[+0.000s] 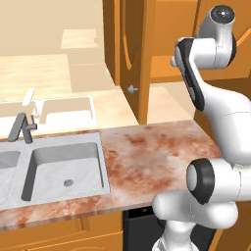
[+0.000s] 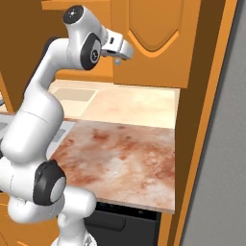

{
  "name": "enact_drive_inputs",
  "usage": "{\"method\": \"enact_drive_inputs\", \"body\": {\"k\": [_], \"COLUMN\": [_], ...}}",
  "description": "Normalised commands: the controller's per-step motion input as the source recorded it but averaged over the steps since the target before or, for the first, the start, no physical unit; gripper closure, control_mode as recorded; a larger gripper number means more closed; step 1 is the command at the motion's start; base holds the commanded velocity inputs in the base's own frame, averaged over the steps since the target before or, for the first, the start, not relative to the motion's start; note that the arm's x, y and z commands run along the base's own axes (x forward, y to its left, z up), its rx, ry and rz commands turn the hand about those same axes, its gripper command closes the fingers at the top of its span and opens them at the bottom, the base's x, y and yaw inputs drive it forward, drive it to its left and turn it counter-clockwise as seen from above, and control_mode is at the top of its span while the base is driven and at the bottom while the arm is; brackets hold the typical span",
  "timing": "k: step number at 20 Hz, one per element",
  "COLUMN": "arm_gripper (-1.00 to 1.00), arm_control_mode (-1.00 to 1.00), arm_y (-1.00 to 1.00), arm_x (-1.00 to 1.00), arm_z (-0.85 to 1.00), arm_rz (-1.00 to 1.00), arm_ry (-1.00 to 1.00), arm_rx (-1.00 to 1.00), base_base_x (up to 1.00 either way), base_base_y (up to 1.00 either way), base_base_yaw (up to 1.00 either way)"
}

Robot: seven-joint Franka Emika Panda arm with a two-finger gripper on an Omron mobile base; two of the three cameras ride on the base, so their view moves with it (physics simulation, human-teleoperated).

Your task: Open the cabinet and move the ladle to the pot. Then close the cabinet.

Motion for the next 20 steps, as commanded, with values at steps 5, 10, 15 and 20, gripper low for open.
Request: {"method": "enact_drive_inputs", "body": {"k": [5,10,15,20], "arm_gripper": [-1.0,-1.0,-1.0,-1.0], "arm_control_mode": [-1.0,-1.0,-1.0,-1.0], "arm_y": [-0.12,-0.19,-0.18,-0.05], "arm_x": [0.2,0.14,0.19,0.13], "arm_z": [0.0,0.0,-0.09,-0.4], "arm_rz": [0.0,0.01,0.05,0.07], "arm_ry": [0.1,0.13,0.09,0.1], "arm_rx": [0.0,0.0,0.02,0.04], "base_base_x": [0.0,0.0,0.0,0.0], "base_base_y": [0.0,0.0,0.0,0.0], "base_base_yaw": [0.0,0.0,0.0,0.0]}}
